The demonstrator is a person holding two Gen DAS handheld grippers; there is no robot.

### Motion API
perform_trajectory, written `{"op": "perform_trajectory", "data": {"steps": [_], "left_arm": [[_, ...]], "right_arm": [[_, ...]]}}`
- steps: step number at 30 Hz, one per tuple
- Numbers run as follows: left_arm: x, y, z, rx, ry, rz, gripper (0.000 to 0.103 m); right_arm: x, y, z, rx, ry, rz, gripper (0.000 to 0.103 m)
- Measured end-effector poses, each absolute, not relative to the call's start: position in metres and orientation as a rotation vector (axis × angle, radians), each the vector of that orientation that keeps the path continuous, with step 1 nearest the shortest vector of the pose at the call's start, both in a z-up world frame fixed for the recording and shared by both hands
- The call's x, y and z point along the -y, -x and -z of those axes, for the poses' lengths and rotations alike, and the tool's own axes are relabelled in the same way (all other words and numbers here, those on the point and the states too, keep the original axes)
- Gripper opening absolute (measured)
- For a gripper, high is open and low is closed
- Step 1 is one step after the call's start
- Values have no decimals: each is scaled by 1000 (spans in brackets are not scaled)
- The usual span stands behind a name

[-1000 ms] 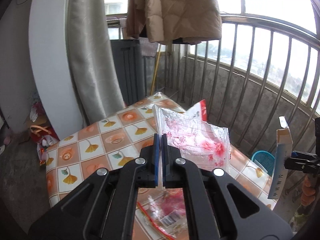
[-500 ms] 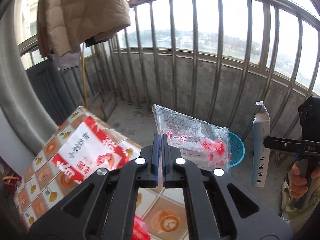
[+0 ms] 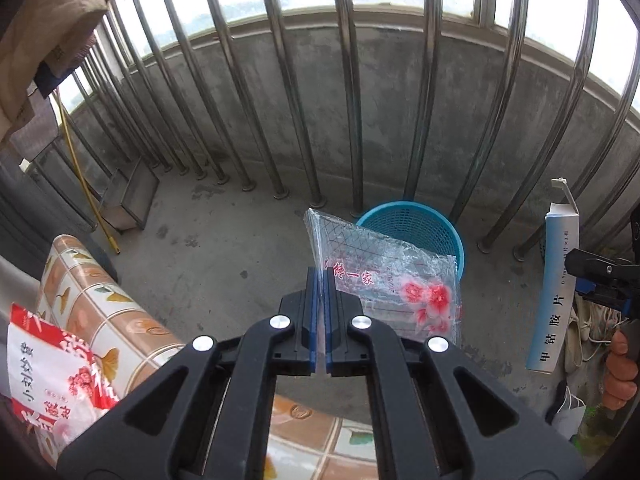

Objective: Collect trash
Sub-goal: 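Carry the box and candy packet to the blue wastebasket, then open both tools to drop the box and packet into the wastebasket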

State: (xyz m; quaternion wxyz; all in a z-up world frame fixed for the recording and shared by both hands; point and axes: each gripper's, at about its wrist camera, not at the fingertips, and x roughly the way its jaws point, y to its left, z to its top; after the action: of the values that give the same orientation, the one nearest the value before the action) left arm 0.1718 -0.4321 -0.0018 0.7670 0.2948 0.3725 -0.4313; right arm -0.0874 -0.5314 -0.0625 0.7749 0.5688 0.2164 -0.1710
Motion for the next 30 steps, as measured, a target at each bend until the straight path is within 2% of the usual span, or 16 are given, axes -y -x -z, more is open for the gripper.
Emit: {"op": "perform_trajectory", "data": {"steps": [12,15,16,17,23,30], "left_arm": [[552,-207,98,-1018,-725,867,3],[571,-220,108,-1054,-643,875,18],[574,-220,112,-1059,-649,860,33],[579,-220,116,-1062,-659,845,41],[562,-214,102,-1054,-612,883,47],[520,-196,57,-986,-597,935,50]], "right_arm": [[599,69,165,-504,-1473,422,79],[625,51,188,-502,-1525,400,82],[633,44,197,-512,-1538,406,89],[643,39,209,-524,-1556,421,90],[660,32,256,-596,-1612,578,91],[631,52,230,-557,-1506,601,90]]}}
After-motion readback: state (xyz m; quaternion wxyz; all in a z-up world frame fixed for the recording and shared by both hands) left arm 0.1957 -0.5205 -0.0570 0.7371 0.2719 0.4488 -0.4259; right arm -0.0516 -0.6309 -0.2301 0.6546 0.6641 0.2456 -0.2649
